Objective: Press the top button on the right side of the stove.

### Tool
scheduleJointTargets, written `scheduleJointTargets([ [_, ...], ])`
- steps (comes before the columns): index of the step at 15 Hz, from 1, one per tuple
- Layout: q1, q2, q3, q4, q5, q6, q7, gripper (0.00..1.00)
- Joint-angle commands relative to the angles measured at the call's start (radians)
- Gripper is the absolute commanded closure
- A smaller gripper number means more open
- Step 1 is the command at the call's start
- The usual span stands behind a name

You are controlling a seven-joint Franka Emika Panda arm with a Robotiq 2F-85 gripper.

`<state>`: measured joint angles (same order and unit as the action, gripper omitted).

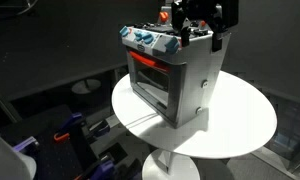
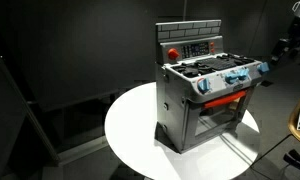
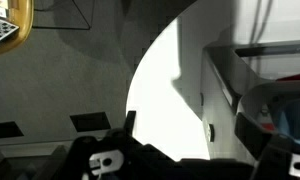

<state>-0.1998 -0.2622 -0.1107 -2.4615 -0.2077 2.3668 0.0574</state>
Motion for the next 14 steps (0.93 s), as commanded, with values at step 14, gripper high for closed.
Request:
scheduleJointTargets([
  [14,0.048,0.011,0.006,0.109,0.072,-0.009,0.004,0.0],
])
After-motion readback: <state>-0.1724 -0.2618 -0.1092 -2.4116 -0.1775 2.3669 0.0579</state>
